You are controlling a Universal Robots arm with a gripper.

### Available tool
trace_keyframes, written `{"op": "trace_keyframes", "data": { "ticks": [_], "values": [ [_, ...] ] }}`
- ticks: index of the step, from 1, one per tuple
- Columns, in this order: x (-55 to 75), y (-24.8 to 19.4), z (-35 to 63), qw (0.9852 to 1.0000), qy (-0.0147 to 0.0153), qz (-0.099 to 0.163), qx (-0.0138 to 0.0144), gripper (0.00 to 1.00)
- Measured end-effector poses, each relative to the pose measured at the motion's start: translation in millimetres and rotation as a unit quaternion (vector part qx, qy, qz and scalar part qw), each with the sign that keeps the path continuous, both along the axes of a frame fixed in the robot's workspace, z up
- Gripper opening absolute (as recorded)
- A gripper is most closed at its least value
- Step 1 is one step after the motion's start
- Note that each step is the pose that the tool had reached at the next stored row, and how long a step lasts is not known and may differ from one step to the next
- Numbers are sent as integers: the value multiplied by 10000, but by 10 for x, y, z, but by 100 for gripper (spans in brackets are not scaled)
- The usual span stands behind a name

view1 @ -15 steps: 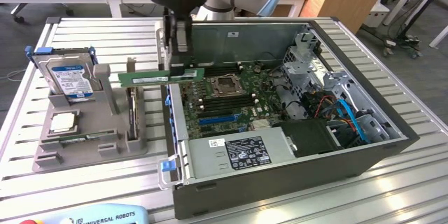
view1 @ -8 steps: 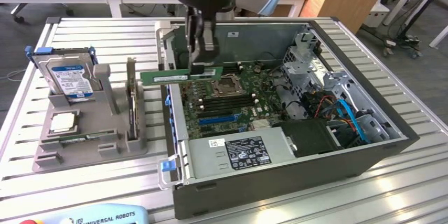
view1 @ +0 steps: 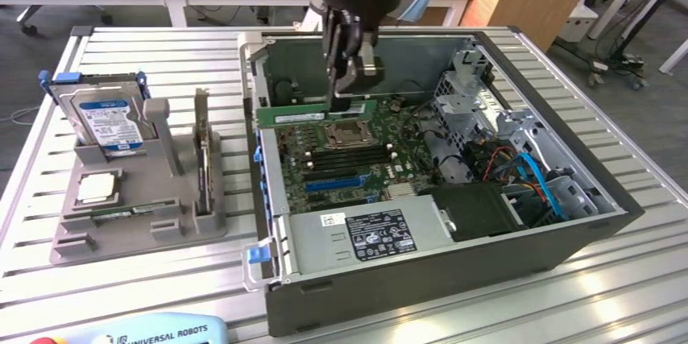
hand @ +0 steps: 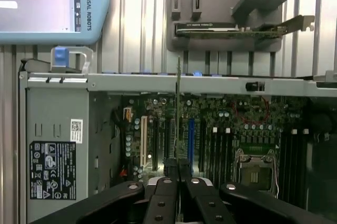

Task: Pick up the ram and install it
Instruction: 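Pick up the ram and move it above insertion slot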

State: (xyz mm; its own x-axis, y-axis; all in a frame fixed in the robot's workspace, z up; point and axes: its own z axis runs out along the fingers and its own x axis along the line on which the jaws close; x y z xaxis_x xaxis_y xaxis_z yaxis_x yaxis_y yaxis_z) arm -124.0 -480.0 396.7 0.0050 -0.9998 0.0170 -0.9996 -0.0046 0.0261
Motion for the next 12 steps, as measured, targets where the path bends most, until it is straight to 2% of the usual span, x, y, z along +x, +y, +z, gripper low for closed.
{"op": "trace_keyframes", "data": {
  "ticks": [12],
  "values": [
    [468,0,-1,10000,0,38,3,12]
  ]
}}
